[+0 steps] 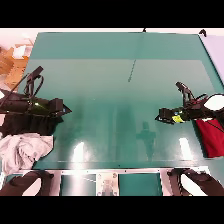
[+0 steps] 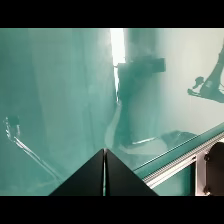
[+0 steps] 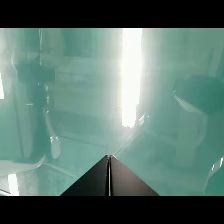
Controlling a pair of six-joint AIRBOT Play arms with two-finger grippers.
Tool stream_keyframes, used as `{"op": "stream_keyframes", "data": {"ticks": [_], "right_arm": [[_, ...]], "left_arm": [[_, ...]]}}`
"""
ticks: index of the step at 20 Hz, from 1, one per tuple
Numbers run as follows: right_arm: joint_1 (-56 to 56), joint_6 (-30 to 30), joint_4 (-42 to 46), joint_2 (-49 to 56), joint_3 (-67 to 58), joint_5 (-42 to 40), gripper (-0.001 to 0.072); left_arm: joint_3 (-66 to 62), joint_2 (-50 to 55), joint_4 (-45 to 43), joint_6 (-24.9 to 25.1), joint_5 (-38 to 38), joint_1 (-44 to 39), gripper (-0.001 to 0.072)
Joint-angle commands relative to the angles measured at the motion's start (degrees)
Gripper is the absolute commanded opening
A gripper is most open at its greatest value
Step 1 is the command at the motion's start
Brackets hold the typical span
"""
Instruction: Fold the shirts.
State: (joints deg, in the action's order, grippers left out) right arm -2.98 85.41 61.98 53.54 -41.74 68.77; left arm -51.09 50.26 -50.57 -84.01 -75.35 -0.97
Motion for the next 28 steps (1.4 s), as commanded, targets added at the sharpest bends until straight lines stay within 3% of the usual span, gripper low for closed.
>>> {"op": "stream_keyframes", "data": {"ticks": [1, 5, 7, 10, 11, 12, 13, 16, 20, 26, 27, 28], "right_arm": [[0.04, 0.04, -0.02, -0.02, 0.04, 0.07, 0.0019], [0.04, 0.04, -0.02, -0.02, 0.04, 0.07, 0.0020], [0.04, 0.04, -0.02, -0.02, 0.04, 0.07, 0.0019], [0.04, 0.04, -0.02, -0.02, 0.04, 0.07, 0.0019], [0.04, 0.04, -0.02, -0.02, 0.04, 0.07, 0.0019], [0.04, 0.04, -0.02, -0.02, 0.04, 0.07, 0.0020], [0.04, 0.04, -0.02, 0.00, 0.04, 0.07, 0.0020], [0.04, 0.04, -0.02, -0.02, 0.04, 0.07, 0.0020], [0.04, 0.04, -0.02, -0.02, 0.04, 0.07, 0.0019], [0.04, 0.04, -0.02, -0.02, 0.04, 0.07, 0.0019], [0.04, 0.04, -0.02, 0.00, 0.04, 0.07, 0.0020], [0.04, 0.04, -0.02, -0.02, 0.04, 0.07, 0.0019]], "left_arm": [[0.02, -0.04, -0.02, 0.00, 0.52, 0.02, 0.0022], [0.02, 0.07, -1.46, -0.02, 1.49, 0.02, 0.0021], [0.02, 0.07, -10.36, -3.21, 1.49, 0.02, 0.0020], [0.02, 0.11, -30.69, -9.70, 3.04, 0.02, 0.0023], [0.02, 0.13, -35.93, -10.05, 4.59, 0.02, 0.0178], [0.02, 0.17, -40.44, -10.19, 7.37, 0.02, 0.0593], [0.02, 0.37, -43.87, -10.51, 10.38, 0.02, 0.0698], [0.02, 4.37, -51.28, -10.49, 16.35, 1.14, 0.0701], [0.02, 16.20, -50.71, -9.94, 11.65, 6.93, 0.0702], [0.02, 27.78, -47.60, -8.37, 9.11, 7.39, 0.0720], [0.02, 28.68, -48.30, -8.52, 9.03, 7.39, 0.0552], [0.02, 29.18, -48.63, -8.41, 8.66, 7.39, 0.0146]]}}
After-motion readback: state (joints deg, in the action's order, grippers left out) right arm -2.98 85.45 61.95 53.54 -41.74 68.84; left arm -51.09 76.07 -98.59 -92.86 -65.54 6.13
